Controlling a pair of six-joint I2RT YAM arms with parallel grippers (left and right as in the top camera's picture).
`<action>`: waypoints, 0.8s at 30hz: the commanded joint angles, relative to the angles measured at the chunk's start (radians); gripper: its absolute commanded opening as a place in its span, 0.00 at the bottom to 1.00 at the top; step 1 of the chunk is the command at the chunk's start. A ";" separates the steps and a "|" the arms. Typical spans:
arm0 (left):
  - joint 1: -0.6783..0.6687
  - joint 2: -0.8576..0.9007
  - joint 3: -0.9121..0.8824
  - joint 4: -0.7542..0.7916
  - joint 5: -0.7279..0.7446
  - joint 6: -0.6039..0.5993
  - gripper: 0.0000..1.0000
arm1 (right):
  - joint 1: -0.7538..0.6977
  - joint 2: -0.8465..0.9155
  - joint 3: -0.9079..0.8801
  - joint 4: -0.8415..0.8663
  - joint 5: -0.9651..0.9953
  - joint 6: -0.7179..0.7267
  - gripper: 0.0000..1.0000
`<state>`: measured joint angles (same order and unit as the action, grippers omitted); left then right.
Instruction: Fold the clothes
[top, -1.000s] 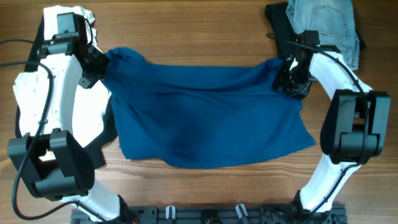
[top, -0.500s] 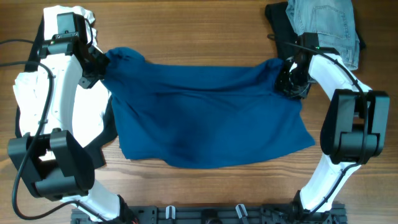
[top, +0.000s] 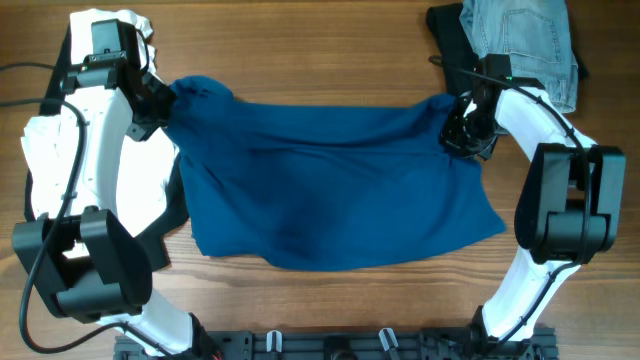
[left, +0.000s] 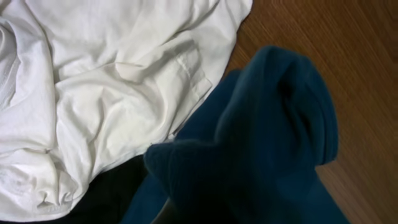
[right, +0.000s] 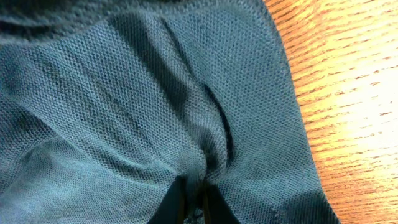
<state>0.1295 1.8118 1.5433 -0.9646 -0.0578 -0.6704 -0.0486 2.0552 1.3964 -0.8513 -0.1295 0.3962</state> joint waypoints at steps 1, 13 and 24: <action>0.000 -0.013 0.016 0.026 -0.018 0.013 0.04 | -0.017 -0.006 0.068 -0.034 -0.005 -0.014 0.04; 0.000 -0.015 0.016 0.028 -0.018 0.013 0.04 | -0.063 -0.024 0.143 -0.088 -0.008 -0.056 0.14; 0.000 -0.015 0.016 0.025 -0.018 0.013 0.04 | -0.061 -0.024 0.142 -0.079 -0.009 -0.056 0.04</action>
<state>0.1295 1.8118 1.5433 -0.9382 -0.0582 -0.6704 -0.1066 2.0548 1.5215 -0.9348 -0.1379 0.3428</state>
